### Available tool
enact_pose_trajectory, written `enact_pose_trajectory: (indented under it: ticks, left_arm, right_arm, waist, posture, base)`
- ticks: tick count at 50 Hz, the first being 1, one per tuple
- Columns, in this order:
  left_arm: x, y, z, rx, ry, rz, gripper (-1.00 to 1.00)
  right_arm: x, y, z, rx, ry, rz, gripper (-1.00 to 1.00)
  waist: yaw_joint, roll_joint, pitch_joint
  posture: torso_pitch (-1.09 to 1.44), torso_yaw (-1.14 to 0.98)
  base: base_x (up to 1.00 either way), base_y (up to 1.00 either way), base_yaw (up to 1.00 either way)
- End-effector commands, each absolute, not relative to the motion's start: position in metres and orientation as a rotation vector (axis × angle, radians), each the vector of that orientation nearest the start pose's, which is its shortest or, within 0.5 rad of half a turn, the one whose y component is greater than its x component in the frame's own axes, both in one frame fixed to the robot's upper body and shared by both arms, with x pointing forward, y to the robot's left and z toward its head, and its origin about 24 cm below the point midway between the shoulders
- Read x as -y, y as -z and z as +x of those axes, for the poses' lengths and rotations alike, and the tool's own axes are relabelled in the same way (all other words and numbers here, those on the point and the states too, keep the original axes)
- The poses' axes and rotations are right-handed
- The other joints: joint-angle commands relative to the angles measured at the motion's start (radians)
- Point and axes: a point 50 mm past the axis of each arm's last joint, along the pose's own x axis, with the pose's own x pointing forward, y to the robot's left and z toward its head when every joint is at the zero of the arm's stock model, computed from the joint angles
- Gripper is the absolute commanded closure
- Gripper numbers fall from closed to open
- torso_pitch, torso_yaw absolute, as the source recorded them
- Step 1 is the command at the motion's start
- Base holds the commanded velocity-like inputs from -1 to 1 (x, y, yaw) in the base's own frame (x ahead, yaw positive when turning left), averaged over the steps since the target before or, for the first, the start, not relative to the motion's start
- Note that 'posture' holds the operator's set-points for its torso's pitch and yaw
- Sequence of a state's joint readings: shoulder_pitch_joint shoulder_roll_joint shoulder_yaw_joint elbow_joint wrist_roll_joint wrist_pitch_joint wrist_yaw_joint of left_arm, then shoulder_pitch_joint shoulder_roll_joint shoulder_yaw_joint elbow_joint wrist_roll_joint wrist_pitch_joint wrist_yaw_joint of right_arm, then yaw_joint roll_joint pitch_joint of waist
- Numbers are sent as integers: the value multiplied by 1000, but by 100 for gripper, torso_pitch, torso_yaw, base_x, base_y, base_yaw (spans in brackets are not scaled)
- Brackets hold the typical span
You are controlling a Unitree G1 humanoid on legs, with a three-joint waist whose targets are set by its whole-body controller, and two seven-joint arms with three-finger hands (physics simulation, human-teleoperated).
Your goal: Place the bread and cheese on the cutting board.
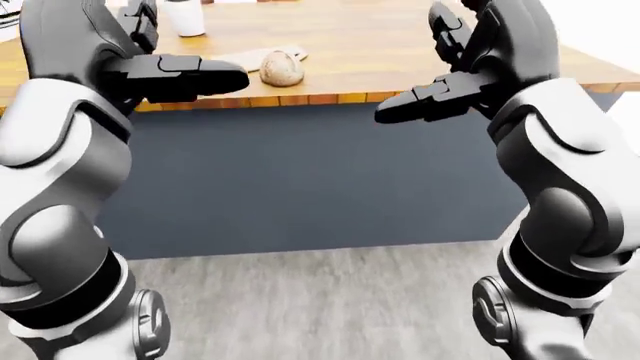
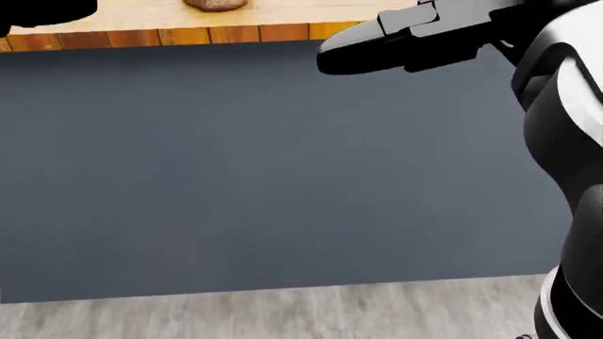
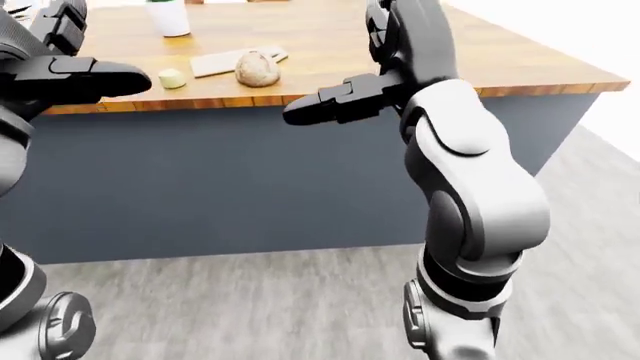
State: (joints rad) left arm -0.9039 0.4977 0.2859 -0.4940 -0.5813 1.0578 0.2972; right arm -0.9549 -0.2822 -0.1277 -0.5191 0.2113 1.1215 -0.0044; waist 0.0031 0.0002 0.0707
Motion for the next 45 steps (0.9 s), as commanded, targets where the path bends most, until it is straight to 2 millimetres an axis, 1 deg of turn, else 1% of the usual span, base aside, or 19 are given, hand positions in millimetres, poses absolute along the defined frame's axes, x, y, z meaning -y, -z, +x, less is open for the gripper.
enact_pose_trajectory:
  ticks: [1, 4, 6, 10, 14, 16, 17, 18, 20, 22, 27, 29, 31, 32, 33, 34, 36, 41, 45]
  left_arm:
    - [-190, -345, 267, 472, -35, -5, -100]
    - [-190, -346, 267, 472, -34, -9, -100]
    - [-190, -345, 267, 470, -35, -6, -100]
    - [-189, -344, 268, 469, -36, 3, -100]
    - [-190, -344, 268, 468, -37, 3, -100]
    - [-190, -344, 268, 468, -38, 3, -100]
    - [-190, -344, 268, 468, -38, 2, -100]
    - [-190, -344, 268, 468, -38, 2, -100]
    - [-190, -344, 267, 469, -39, 4, -100]
    - [-190, -344, 267, 469, -41, 5, -100]
    - [-191, -342, 269, 466, -45, 5, -100]
    - [-191, -342, 269, 465, -46, 5, -100]
    - [-191, -341, 270, 464, -45, 7, -100]
    - [-192, -340, 271, 466, -51, 8, -100]
    - [-192, -340, 271, 467, -51, 9, -100]
    - [-193, -341, 271, 468, -52, 4, -100]
    - [-192, -341, 271, 464, -50, 5, -100]
    - [-193, -337, 274, 457, -54, 9, -100]
    - [-193, -339, 272, 460, -55, 9, -100]
  right_arm:
    - [136, -333, 280, 431, -149, -140, -100]
    - [135, -332, 280, 433, -150, -142, -100]
    - [136, -333, 279, 439, -152, -136, -100]
    - [135, -333, 278, 439, -159, -135, -100]
    - [135, -333, 279, 439, -162, -136, -100]
    - [135, -333, 279, 438, -165, -137, -100]
    - [135, -333, 279, 436, -165, -138, -100]
    - [134, -333, 279, 437, -165, -137, -100]
    - [135, -333, 279, 435, -161, -137, -100]
    - [135, -332, 279, 434, -161, -137, -100]
    - [135, -332, 279, 437, -157, -136, -100]
    - [135, -332, 279, 438, -157, -137, -100]
    - [133, -329, 282, 432, -159, -141, -100]
    - [132, -329, 283, 432, -162, -140, -100]
    - [132, -329, 282, 432, -163, -142, -100]
    - [132, -330, 282, 434, -164, -140, -100]
    - [133, -331, 281, 436, -162, -138, -100]
    - [133, -330, 282, 432, -158, -138, -100]
    - [133, -331, 282, 434, -157, -141, -100]
  waist:
    - [-3, 6, -12]
    - [-2, -25, -12]
    - [-4, -15, -21]
    - [0, -17, -28]
    - [-10, 20, -18]
    - [-19, 62, -24]
    - [-22, 99, -37]
    - [-11, 82, -37]
    - [-15, 88, -23]
    - [-7, 73, -34]
    - [6, 31, -29]
    - [12, 3, -35]
    - [14, -54, -54]
    - [8, -23, -42]
    - [12, -44, -28]
    - [5, -45, -28]
    - [-1, -32, -39]
    - [-8, 10, -22]
    - [-22, 74, -50]
  posture:
    - [0, 0]
    - [0, 0]
    - [0, 0]
    - [0, 0]
    - [0, 0]
    - [0, 0]
    - [0, 0]
    - [0, 0]
    - [0, 0]
    - [0, 0]
    - [0, 0]
    - [0, 0]
    - [0, 0]
    - [0, 0]
    - [0, 0]
    - [0, 0]
    - [0, 0]
    - [0, 0]
    - [0, 0]
  base:
    - [36, 0, 0]
    - [37, 0, 0]
    - [38, 0, 0]
    - [39, 0, 0]
    - [39, 0, 0]
    - [39, 0, 0]
    - [38, 0, 0]
    - [38, 0, 0]
    - [39, 0, 0]
    - [35, 0, 0]
    - [33, 0, 0]
    - [30, 0, 0]
    - [29, 0, 0]
    - [28, 0, 0]
    - [27, 0, 0]
    - [27, 0, 0]
    - [27, 0, 0]
    - [24, 0, 0]
    - [2, 0, 0]
